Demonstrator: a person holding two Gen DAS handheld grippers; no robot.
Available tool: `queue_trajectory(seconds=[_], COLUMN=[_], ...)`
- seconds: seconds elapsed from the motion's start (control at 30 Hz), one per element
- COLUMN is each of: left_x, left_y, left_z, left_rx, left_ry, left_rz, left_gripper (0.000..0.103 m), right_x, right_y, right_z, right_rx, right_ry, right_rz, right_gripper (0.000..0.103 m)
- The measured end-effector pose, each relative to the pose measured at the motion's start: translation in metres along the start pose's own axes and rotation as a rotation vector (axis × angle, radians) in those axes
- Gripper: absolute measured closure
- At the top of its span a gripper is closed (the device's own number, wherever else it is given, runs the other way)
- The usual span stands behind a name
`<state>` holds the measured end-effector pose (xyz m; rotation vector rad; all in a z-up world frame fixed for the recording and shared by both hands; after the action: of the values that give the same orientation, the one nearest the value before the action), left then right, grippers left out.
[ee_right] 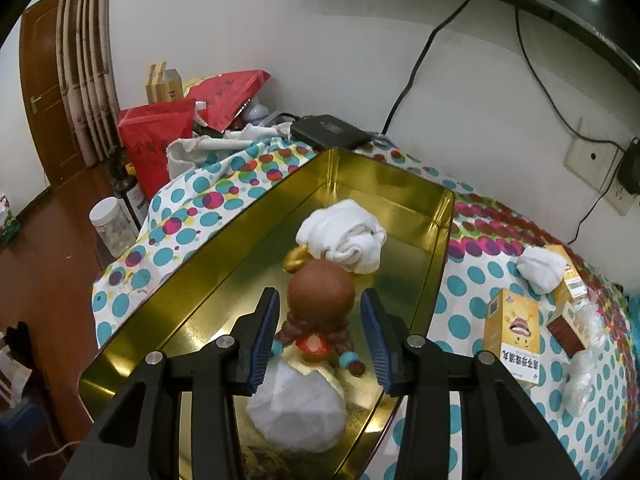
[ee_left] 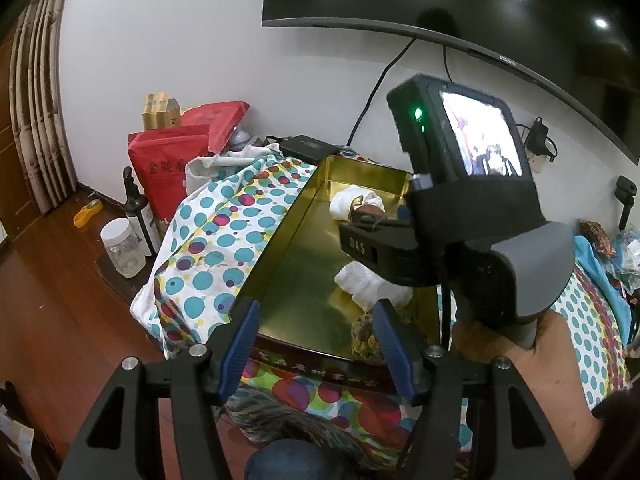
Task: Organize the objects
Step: 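Lower the brown toy into the tray and open the right gripper, then grasp the yellow medicine box with the left gripper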
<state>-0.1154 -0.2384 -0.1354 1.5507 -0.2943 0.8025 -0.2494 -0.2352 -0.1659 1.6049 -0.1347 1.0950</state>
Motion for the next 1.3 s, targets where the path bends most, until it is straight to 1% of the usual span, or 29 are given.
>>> queue_trajectory(seconds=[0.03,0.07,0.1,0.13,0.2,0.3,0.4,0.43,0.5,0.6,0.73,0.83,0.93,0.97,1.03,1.07,1.17,1.23,1.3], left_x=[0.000,0.000,0.000,0.000,0.000,0.000,0.002,0.003,0.004,0.006,0.004,0.000,-0.009,-0.010,-0.015,-0.017,-0.029,-0.046,-0.063], left_y=[0.000,0.000,0.001,0.001,0.000,0.000,0.001,0.001,0.001,0.001,0.000,-0.003,-0.006,-0.005,-0.001,0.002,0.013,0.023,0.032], left_z=[0.000,0.000,0.000,0.000,0.000,-0.001,-0.006,-0.007,-0.011,-0.020,-0.035,-0.053,-0.078,-0.088,-0.108,-0.118,-0.144,-0.158,-0.169], left_rx=[-0.001,-0.003,-0.004,-0.005,-0.005,0.002,-0.013,-0.019,-0.026,-0.035,-0.069,-0.100,-0.138,-0.156,-0.186,-0.195,-0.214,-0.225,-0.213], left_ry=[0.001,0.001,0.003,0.003,0.003,-0.007,-0.006,-0.007,-0.012,-0.029,-0.051,-0.067,-0.083,-0.095,-0.108,-0.117,-0.135,-0.126,-0.135], left_rz=[0.000,-0.002,-0.003,-0.004,-0.003,0.001,-0.006,-0.009,-0.015,-0.029,-0.044,-0.040,-0.017,-0.017,-0.019,-0.025,-0.040,-0.032,-0.022], left_gripper=[0.043,0.043,0.043,0.043,0.043,0.043,0.043,0.043,0.043,0.043,0.043,0.043,0.043,0.042,0.042,0.043,0.043,0.043,0.043], right_x=[0.003,0.006,0.009,0.017,0.025,0.026,0.031,0.032,0.037,0.045,0.054,0.056,0.055,0.054,0.057,0.058,0.053,0.056,0.057], right_y=[0.002,0.004,0.006,0.009,0.013,0.013,0.008,0.005,-0.001,-0.013,-0.038,-0.058,-0.073,-0.076,-0.078,-0.079,-0.085,-0.085,-0.085], right_z=[0.001,0.000,0.000,-0.003,-0.008,-0.026,-0.059,-0.077,-0.104,-0.159,-0.242,-0.289,-0.319,-0.327,-0.338,-0.343,-0.347,-0.346,-0.343], right_rx=[0.001,0.002,0.002,0.001,0.003,0.005,-0.006,-0.022,-0.050,-0.100,-0.202,-0.294,-0.351,-0.380,-0.446,-0.465,-0.502,-0.503,-0.501], right_ry=[0.000,-0.001,-0.009,-0.023,-0.037,-0.094,-0.152,-0.178,-0.205,-0.276,-0.360,-0.366,-0.373,-0.360,-0.305,-0.302,-0.303,-0.309,-0.294], right_rz=[-0.008,-0.018,-0.032,-0.069,-0.104,-0.099,-0.110,-0.110,-0.115,-0.113,-0.091,-0.072,-0.056,-0.052,-0.063,-0.066,-0.026,-0.040,-0.047], right_gripper=[0.044,0.018,0.000,0.000,0.000,0.000,0.000,0.000,0.000,0.000,0.000,0.000,0.000,0.000,0.000,0.000,0.000,0.000,0.000])
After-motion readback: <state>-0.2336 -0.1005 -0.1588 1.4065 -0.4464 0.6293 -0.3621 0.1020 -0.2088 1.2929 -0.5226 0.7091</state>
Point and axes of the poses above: each gripper's, at about its wrist camera, not at the fingertips, and x roughly against the way its jaws point, z to its left, y to its top, the point moved 8 cm from there along -x, roughly the way its jaws point, and after that the axes turned 10 degrees about -x, right-handed, at the moved point
